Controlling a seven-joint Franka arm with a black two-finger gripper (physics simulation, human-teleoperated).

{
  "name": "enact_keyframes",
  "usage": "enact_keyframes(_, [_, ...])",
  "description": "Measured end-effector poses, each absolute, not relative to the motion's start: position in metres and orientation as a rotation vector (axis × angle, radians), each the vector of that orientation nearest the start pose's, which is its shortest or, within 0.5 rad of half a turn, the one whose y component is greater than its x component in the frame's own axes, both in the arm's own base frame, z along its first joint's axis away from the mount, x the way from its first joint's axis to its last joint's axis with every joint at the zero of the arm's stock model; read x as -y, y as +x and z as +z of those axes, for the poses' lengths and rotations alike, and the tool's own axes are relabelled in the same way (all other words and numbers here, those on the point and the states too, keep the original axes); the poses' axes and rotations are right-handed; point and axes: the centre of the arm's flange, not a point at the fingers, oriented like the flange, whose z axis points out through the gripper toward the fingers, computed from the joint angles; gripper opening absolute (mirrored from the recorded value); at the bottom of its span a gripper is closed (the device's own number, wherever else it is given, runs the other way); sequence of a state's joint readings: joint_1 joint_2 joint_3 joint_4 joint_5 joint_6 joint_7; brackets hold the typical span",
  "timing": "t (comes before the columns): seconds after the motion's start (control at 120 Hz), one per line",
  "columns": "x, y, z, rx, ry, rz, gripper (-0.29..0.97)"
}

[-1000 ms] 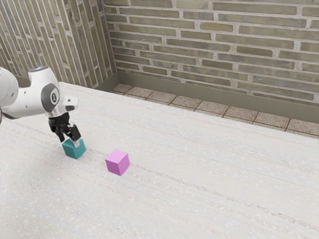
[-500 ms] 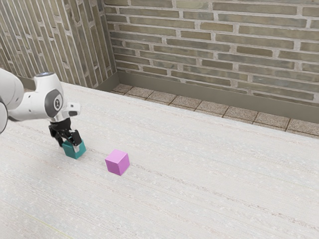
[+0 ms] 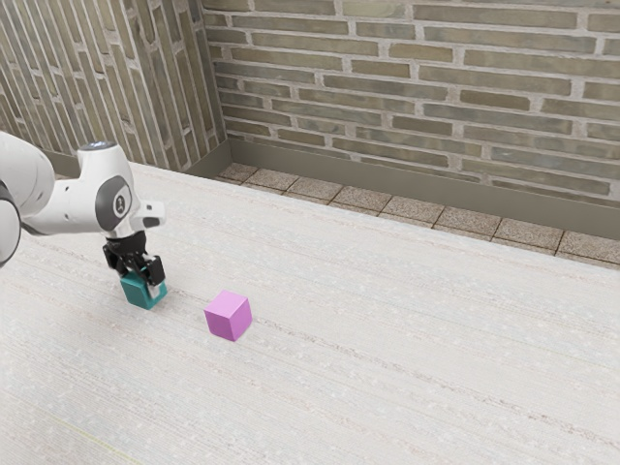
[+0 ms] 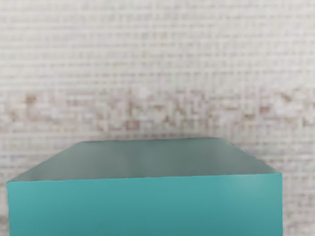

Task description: Pick up the blue block with one arm, and put the blue block on the pink block with one arm

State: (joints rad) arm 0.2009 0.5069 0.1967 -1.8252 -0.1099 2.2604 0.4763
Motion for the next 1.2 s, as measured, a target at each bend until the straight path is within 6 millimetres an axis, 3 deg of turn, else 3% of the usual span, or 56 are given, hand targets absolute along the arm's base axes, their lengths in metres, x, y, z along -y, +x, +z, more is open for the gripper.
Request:
enact_keyframes(0.2, [-0.238, 0.596, 0.258, -0.031, -3.150, 0.089, 0.40])
enact_keyframes(0.408, [-0.239, 0.597, 0.261, -0.020, -3.145, 0.082, 0.38])
enact_keyframes(0.475, [-0.237, 0.599, 0.272, -0.020, -3.141, 0.058, 0.37])
enact_keyframes(0.517, [-0.232, 0.602, 0.291, -0.033, -3.136, 0.019, 0.37])
enact_keyframes(0.6, [-0.214, 0.608, 0.329, -0.075, -3.129, -0.051, 0.37])
enact_keyframes(0.675, [-0.185, 0.614, 0.354, -0.137, -3.130, -0.086, 0.37])
enact_keyframes(0.792, [-0.100, 0.625, 0.375, -0.309, -3.140, -0.088, 0.37])
enact_keyframes(0.858, [-0.069, 0.624, 0.372, -0.347, -3.148, -0.053, 0.36])
enact_keyframes(1.008, [-0.050, 0.620, 0.357, -0.286, -3.164, 0.032, 0.37])
enact_keyframes(1.2, [-0.043, 0.617, 0.352, -0.141, -3.176, 0.087, 0.38])
